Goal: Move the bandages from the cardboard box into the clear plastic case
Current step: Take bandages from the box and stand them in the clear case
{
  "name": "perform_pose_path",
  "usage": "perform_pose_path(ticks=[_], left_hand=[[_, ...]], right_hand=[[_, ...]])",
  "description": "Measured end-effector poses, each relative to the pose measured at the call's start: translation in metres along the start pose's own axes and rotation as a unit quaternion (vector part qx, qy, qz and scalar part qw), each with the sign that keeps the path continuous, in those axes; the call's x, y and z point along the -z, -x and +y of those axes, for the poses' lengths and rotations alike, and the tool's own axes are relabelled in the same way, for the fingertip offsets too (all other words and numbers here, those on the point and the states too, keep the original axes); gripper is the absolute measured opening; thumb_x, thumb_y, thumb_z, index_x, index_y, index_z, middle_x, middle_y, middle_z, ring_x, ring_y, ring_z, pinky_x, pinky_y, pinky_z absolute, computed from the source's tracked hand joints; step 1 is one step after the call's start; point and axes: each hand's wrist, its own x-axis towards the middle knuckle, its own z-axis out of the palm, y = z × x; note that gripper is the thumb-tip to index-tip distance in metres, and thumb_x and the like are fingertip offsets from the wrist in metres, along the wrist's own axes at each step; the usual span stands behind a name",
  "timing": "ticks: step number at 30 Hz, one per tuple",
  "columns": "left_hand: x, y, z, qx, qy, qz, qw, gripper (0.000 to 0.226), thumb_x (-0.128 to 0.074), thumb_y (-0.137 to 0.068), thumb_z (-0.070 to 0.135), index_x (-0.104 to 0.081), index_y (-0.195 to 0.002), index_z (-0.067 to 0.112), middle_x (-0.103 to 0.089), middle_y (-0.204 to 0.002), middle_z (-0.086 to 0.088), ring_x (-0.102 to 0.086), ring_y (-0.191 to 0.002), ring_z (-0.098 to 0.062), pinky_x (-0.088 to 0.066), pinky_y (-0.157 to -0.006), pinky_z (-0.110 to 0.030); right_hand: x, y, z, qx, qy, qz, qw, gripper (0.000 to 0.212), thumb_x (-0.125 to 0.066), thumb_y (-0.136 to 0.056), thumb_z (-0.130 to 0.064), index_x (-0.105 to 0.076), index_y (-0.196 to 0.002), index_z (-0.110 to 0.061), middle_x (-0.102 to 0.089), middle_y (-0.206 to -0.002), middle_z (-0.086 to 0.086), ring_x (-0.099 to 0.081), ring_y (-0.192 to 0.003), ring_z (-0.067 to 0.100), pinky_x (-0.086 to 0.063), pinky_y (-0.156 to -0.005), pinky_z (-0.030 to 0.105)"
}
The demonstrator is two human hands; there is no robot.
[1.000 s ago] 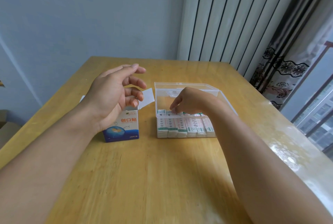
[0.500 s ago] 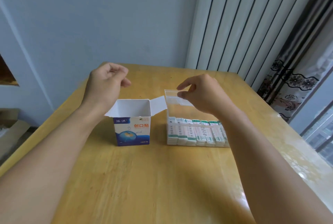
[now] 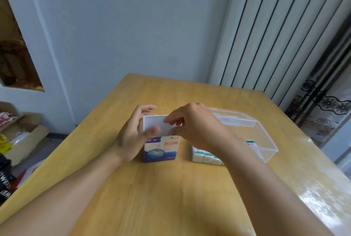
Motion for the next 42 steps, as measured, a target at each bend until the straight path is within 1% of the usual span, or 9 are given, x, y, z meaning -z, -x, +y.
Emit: perform_pose_path(ticks=[4,10,14,20,23,28,32,35,42], left_hand=[[0.01,0.009,-0.014,-0.047,-0.171,-0.044,0.983,0.096,-0.1,-0.052,0.04,-0.043,-0.129,0.045,-0.066,-0.109,0.026,-0.066,-0.102,-0.001,-0.055,-0.083,-0.024],[0.015,0.002,-0.022,-0.193,-0.301,0.048,0.933,0.087,-0.092,-0.064,0.046,-0.042,-0.135,0.037,-0.059,-0.126,0.017,-0.057,-0.105,-0.002,-0.047,-0.084,-0.016],[0.012,0.002,-0.02,-0.237,-0.313,0.047,0.919,0.083,-0.091,-0.067,0.041,-0.045,-0.135,0.028,-0.058,-0.128,0.015,-0.056,-0.104,0.001,-0.047,-0.082,-0.012],[0.002,0.005,-0.015,-0.278,-0.328,0.017,0.903,0.074,-0.083,-0.07,0.036,-0.049,-0.135,0.023,-0.058,-0.133,0.012,-0.06,-0.113,-0.007,-0.054,-0.084,-0.022],[-0.006,0.007,-0.014,-0.256,-0.315,-0.01,0.914,0.077,-0.087,-0.068,0.039,-0.05,-0.134,0.028,-0.055,-0.133,0.021,-0.055,-0.114,0.002,-0.041,-0.089,-0.003],[-0.006,0.006,-0.017,-0.197,-0.302,0.005,0.933,0.09,-0.094,-0.063,0.037,-0.038,-0.133,0.048,-0.047,-0.126,0.044,-0.05,-0.108,0.018,-0.041,-0.083,-0.004],[-0.007,0.003,-0.019,-0.126,-0.254,0.024,0.959,0.093,-0.096,-0.06,0.039,-0.037,-0.13,0.053,-0.055,-0.117,0.033,-0.059,-0.103,0.001,-0.049,-0.085,-0.021],[-0.004,-0.001,-0.02,-0.087,-0.198,0.031,0.976,0.094,-0.1,-0.055,0.034,-0.04,-0.125,0.052,-0.062,-0.112,0.025,-0.062,-0.099,0.004,-0.048,-0.08,-0.01],[0.002,-0.006,-0.021,-0.002,-0.132,0.023,0.991,0.098,-0.101,-0.054,0.029,-0.04,-0.128,0.047,-0.068,-0.105,0.023,-0.064,-0.098,0.007,-0.049,-0.071,-0.007]], right_hand=[[0.003,0.005,-0.003,0.007,0.015,-0.012,1.0,0.042,-0.079,-0.085,-0.013,-0.071,-0.124,-0.027,-0.072,-0.109,-0.007,-0.055,-0.085,0.004,-0.036,-0.064,0.008],[0.001,0.008,-0.012,0.047,0.048,0.015,0.998,0.024,-0.064,-0.087,-0.006,-0.073,-0.096,-0.027,-0.067,-0.081,0.004,-0.058,-0.084,0.026,-0.051,-0.066,0.038],[-0.018,0.01,-0.021,0.071,0.108,-0.036,0.991,0.019,-0.049,-0.097,-0.008,-0.065,-0.104,-0.015,-0.061,-0.088,0.006,-0.051,-0.078,0.026,-0.033,-0.055,0.033],[-0.04,0.003,-0.024,0.033,0.107,-0.109,0.988,0.024,-0.05,-0.094,0.0,-0.058,-0.116,-0.005,-0.065,-0.109,0.009,-0.06,-0.102,0.028,-0.035,-0.074,0.028],[-0.034,-0.003,-0.024,0.006,0.123,-0.153,0.981,0.018,-0.048,-0.098,-0.006,-0.057,-0.114,-0.008,-0.057,-0.104,0.007,-0.059,-0.109,0.025,-0.03,-0.075,0.025],[-0.037,-0.005,-0.024,-0.01,0.103,-0.08,0.991,0.032,-0.052,-0.091,-0.002,-0.058,-0.121,-0.007,-0.064,-0.105,0.009,-0.055,-0.093,0.025,-0.033,-0.068,0.028],[-0.032,-0.01,-0.017,-0.006,0.065,-0.014,0.998,0.022,-0.05,-0.082,0.004,-0.053,-0.075,-0.017,-0.049,-0.069,0.006,-0.044,-0.071,0.029,-0.022,-0.047,0.029],[-0.028,-0.012,-0.013,0.009,0.011,0.032,0.999,0.03,-0.053,-0.086,-0.002,-0.046,-0.063,-0.019,-0.052,-0.062,0.007,-0.047,-0.065,0.03,-0.026,-0.049,0.035],[-0.023,-0.022,-0.001,-0.003,-0.151,0.118,0.981,0.018,-0.056,-0.1,-0.021,-0.069,-0.088,-0.018,-0.066,-0.074,-0.003,-0.056,-0.073,0.021,-0.043,-0.054,0.027]])
